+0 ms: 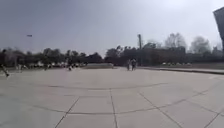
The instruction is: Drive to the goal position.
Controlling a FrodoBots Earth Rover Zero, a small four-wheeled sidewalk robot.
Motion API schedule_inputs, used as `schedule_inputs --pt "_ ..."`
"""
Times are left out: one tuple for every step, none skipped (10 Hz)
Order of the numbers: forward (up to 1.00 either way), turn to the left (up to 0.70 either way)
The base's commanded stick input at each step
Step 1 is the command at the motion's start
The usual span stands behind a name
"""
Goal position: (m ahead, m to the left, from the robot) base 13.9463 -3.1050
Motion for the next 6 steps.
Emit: schedule_inputs --pt "0.85 0.07" --pt "0.85 0.19" --pt "0.85 0.29" --pt "0.85 0.25" --pt "0.85 0.2" --pt "0.85 0.07"
